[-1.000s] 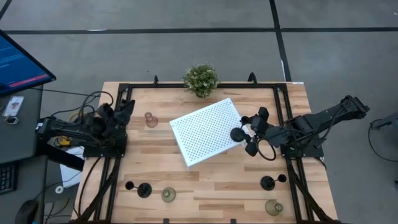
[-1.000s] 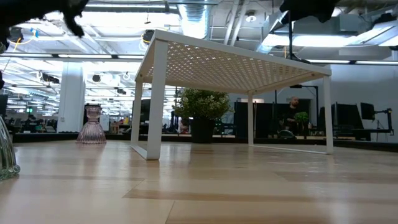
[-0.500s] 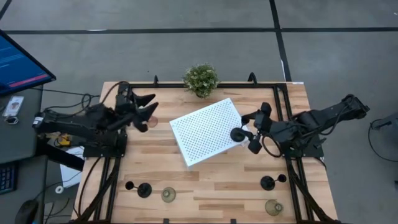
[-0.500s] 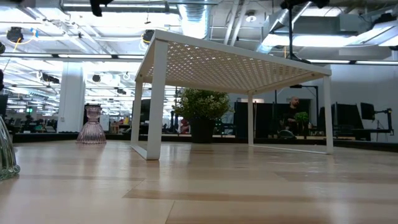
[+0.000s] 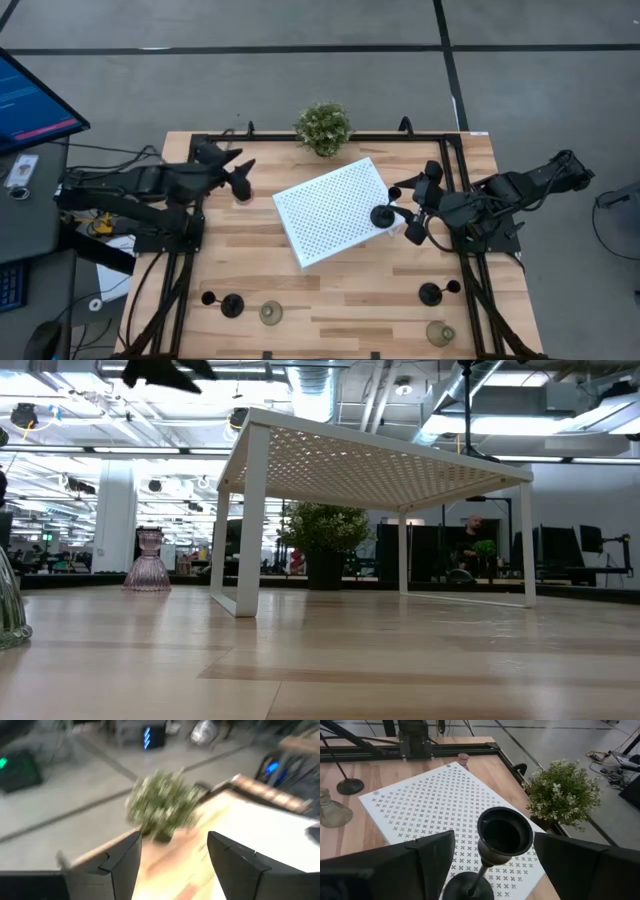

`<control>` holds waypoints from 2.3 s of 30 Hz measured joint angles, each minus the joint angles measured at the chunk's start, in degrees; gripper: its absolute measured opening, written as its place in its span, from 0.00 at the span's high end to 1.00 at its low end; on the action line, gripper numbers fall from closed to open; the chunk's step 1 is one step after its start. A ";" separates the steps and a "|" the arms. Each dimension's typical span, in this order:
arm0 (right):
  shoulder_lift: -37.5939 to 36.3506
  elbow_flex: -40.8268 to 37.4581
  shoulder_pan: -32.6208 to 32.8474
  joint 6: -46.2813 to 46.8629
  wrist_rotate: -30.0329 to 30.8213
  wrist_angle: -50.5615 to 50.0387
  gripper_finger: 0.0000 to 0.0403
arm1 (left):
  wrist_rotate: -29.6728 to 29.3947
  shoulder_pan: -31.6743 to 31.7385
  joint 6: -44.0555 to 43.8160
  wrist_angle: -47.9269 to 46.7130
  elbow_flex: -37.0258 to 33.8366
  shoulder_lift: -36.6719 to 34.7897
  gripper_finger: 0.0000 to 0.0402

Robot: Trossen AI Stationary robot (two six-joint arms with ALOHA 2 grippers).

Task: Pick & Place candle stick holders
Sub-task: Put the pink transparent candle holder onto the shelf

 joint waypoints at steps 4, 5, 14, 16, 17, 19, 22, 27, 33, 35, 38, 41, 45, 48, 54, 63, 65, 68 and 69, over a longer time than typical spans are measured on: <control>0.00 0.00 -0.18 0.00 0.00 0.00 0.34 | 6.41 4.17 -10.88 -11.81 0.91 4.25 0.43; 0.00 0.00 -0.26 0.00 -0.01 0.00 0.34 | 8.46 5.38 -12.56 -13.64 0.93 5.42 0.43; 0.00 0.00 -0.46 0.02 -0.17 0.04 0.34 | 13.11 13.38 -17.23 -19.59 -0.34 13.80 0.43; 0.00 0.00 -0.46 0.02 -0.18 0.03 0.34 | 14.80 14.48 -19.05 -19.88 -1.21 14.11 0.43; 0.00 0.00 -0.46 0.04 -0.20 0.04 0.34 | 15.89 15.06 -19.74 -19.82 -1.80 13.99 0.44; 0.00 0.00 -0.46 0.29 -0.20 0.04 0.34 | 18.13 15.95 -21.65 -20.09 -3.10 13.81 0.44; 0.00 0.00 -0.46 0.44 -0.20 0.04 0.34 | 20.29 17.29 -24.32 -21.08 -5.84 12.59 0.45; 0.00 0.00 -0.46 0.45 -0.17 0.06 0.34 | 21.71 17.79 -26.85 -20.42 -9.05 9.25 0.46; 0.00 0.00 -0.46 0.46 -0.15 0.07 0.34 | 21.61 16.32 -28.30 -17.53 -12.67 4.36 0.45; 0.00 0.00 -0.46 0.46 -0.15 0.04 0.34 | 20.70 15.41 -28.30 -15.27 -14.20 2.85 0.45; 0.00 0.00 -0.46 0.48 -0.13 0.04 0.34 | 18.10 13.38 -28.32 -12.64 -15.79 1.33 0.45; 0.00 0.00 -0.46 0.48 -0.13 0.07 0.34 | 16.15 10.89 -28.61 -12.66 -17.34 1.22 0.45; 0.00 0.00 -0.46 1.09 -0.07 0.06 0.34 | 12.80 7.20 -31.50 -12.46 -19.32 1.89 0.45; 0.00 0.00 -0.46 1.11 -0.02 0.06 0.34 | 9.37 4.67 -33.77 -12.33 -20.13 2.53 0.46; 0.00 0.00 -0.50 1.11 0.00 0.04 0.34 | 8.79 0.82 -37.13 -12.40 -22.67 3.21 0.47; 0.00 0.00 -0.50 1.53 0.00 0.07 0.34 | 8.97 -4.14 -43.67 -12.51 -26.57 3.21 0.47; 0.00 0.00 -0.50 1.53 -0.02 0.04 0.34 | 8.98 -4.71 -43.75 -12.49 -27.17 3.21 0.47; 0.00 0.00 -0.50 1.53 -0.02 0.04 0.34 | 7.70 -5.10 -43.77 -12.40 -28.18 3.21 0.47; 0.00 0.00 -0.50 1.53 -0.02 0.05 0.34 | 7.27 -5.15 -43.78 -12.32 -28.51 3.21 0.47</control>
